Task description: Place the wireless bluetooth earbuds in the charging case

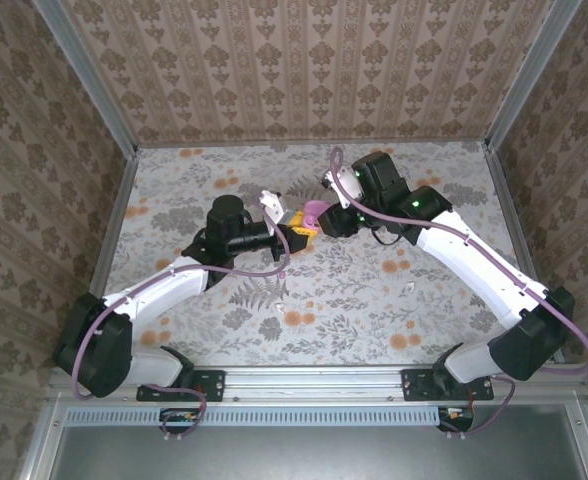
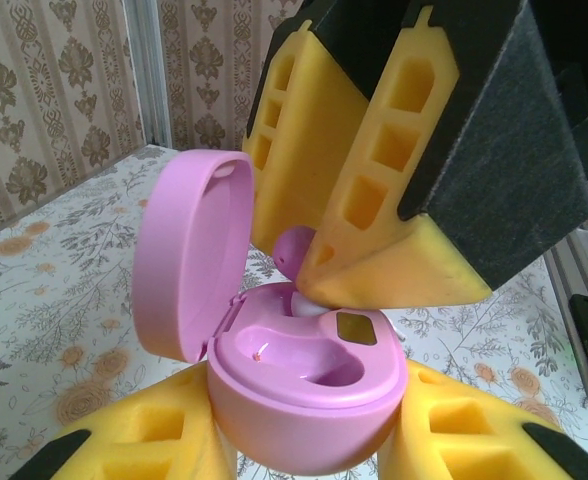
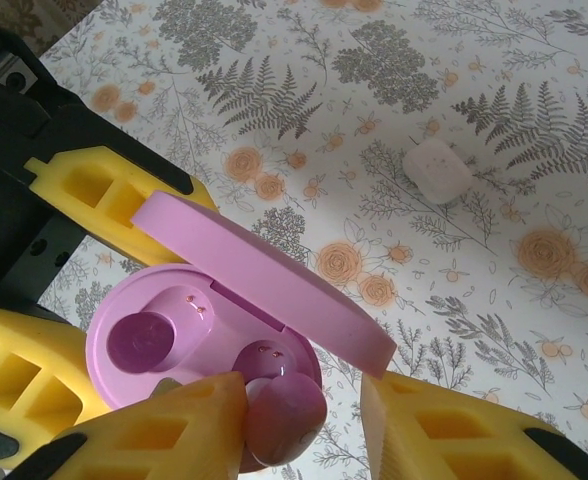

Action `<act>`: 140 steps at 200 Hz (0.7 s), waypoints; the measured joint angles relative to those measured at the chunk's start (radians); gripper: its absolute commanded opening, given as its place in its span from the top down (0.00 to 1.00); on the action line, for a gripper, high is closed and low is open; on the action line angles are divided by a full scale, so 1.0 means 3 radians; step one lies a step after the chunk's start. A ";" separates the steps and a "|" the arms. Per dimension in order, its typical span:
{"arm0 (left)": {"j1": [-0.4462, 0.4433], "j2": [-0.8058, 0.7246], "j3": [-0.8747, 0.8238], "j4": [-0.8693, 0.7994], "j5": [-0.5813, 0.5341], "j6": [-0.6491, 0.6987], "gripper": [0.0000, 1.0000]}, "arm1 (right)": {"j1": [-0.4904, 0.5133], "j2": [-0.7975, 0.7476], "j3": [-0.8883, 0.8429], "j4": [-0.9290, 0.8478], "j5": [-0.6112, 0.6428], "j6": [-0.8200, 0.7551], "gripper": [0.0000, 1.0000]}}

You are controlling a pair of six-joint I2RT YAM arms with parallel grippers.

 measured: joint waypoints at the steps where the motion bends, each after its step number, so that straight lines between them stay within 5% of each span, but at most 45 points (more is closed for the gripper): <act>1: 0.0000 0.0000 0.0000 0.0000 0.0000 0.0000 0.67 | -0.0001 0.0000 0.0000 0.0000 -0.0001 0.0000 0.61; 140: 0.0000 0.0000 0.0000 0.0013 -0.0013 -0.0001 0.67 | -0.0025 -0.0006 0.0000 0.0034 -0.0251 0.0051 0.60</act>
